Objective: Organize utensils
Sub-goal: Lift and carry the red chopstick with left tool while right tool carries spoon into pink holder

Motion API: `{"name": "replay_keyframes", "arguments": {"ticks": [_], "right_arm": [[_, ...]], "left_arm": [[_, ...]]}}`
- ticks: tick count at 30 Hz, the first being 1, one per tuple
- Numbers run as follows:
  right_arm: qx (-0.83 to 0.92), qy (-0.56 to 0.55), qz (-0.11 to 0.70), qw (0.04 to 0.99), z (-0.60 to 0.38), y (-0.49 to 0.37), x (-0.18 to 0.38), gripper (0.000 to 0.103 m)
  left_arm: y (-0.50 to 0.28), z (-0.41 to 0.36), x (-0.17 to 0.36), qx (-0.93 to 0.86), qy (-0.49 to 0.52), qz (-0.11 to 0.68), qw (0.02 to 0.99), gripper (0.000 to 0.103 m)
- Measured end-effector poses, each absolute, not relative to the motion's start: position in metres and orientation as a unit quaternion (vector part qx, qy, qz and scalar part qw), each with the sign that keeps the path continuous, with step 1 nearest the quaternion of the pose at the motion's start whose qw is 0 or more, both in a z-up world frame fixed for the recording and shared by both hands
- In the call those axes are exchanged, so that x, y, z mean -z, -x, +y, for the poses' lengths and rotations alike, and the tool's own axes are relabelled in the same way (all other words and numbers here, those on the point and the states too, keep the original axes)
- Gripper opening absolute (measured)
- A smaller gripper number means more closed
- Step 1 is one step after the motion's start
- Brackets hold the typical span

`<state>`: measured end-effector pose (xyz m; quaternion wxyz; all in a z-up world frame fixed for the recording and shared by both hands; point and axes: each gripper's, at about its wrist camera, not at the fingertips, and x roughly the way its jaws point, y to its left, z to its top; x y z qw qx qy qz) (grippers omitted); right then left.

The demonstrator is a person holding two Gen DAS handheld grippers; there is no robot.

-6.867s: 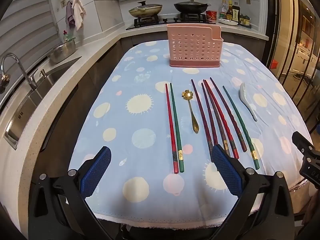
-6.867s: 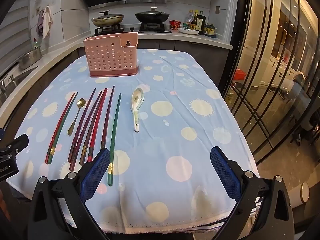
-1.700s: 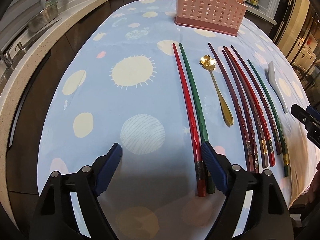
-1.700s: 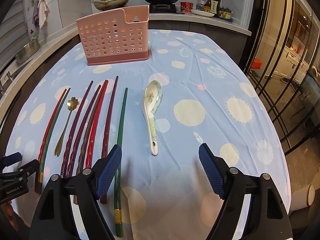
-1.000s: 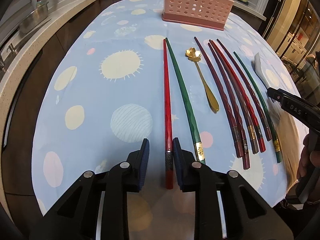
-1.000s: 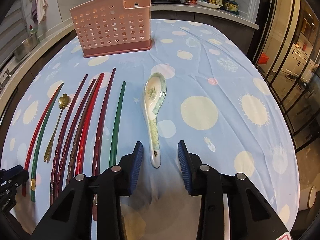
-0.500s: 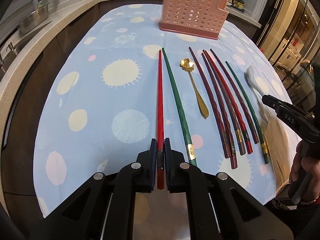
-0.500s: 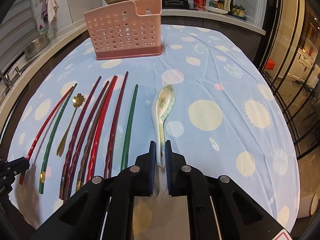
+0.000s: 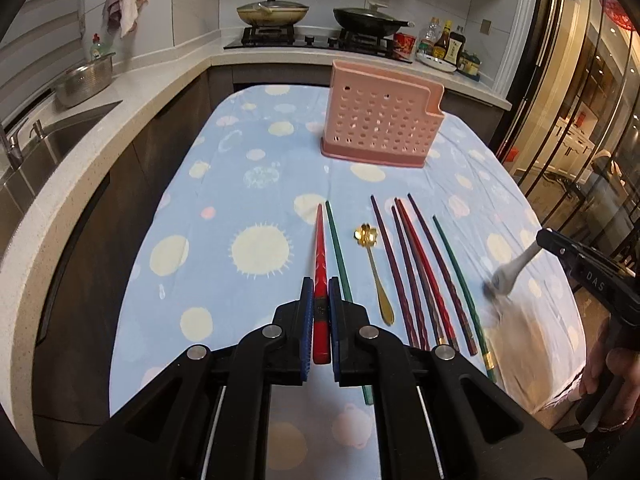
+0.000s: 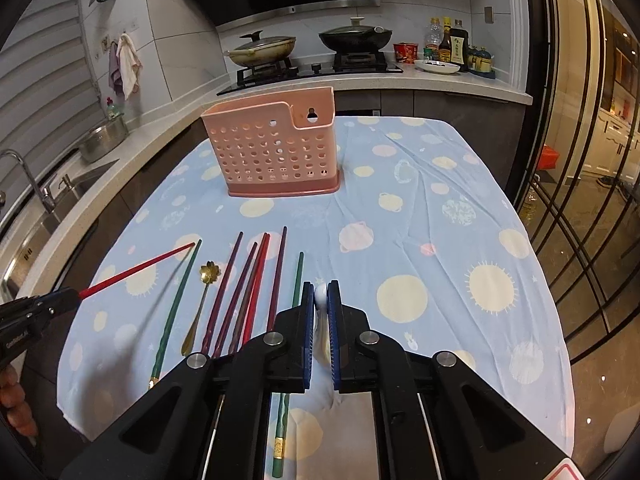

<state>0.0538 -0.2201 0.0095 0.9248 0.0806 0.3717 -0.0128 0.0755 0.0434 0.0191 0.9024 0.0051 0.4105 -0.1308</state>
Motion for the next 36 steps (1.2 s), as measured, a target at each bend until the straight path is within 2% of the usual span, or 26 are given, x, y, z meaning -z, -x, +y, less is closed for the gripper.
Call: {"name": "replay_keyframes", "arguments": {"ticks": [18,29,36], "right_arm": [[-0.021,-0.090,0.316,0.944,-0.240,-0.105,-0.066,0.006],[-0.058,-0.101,0.278,0.953,-0.245,-0.192,-0.116,0.006],[-0.072,-0.120,0.272,0.952,-0.246,-0.251,-0.129,0.006]], "left_arm": [[-0.151,0.015,-0.108,0.137,-0.027,0.308,0.941,0.007],[-0.208,-0.008,-0.190,0.146,-0.025,0.224,0.963,0.007],[-0.252,-0.025,-0.227,0.157,-0.013,0.189,0.969,0.007]]}}
